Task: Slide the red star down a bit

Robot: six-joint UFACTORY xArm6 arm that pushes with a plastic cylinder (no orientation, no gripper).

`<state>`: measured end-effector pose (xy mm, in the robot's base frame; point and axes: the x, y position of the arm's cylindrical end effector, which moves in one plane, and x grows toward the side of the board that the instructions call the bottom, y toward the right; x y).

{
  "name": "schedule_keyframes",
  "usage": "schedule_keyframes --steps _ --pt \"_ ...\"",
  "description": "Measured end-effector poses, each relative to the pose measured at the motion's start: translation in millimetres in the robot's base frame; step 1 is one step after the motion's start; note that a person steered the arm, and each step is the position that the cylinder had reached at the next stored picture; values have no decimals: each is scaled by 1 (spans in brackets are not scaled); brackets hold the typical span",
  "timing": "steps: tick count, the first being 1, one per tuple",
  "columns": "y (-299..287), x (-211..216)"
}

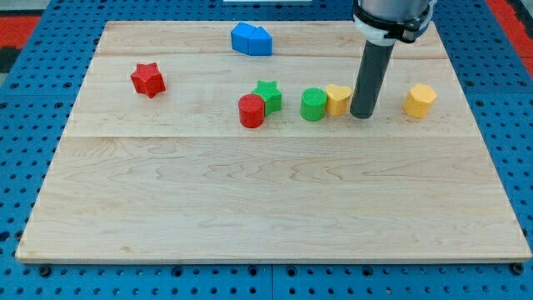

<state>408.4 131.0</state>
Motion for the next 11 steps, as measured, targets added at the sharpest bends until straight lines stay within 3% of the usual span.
schedule_keyframes --steps 1,2,3,5,6,7,8,9,10,11 --pt "-46 -8" --pt "-69 -43" --pt "-141 -53" --pt "-127 -51" --pt "-151 -105" --pt "-228 -137" --pt "-308 -137" --pt "-333 -108" --pt "-297 -70" --pt "-197 -68"
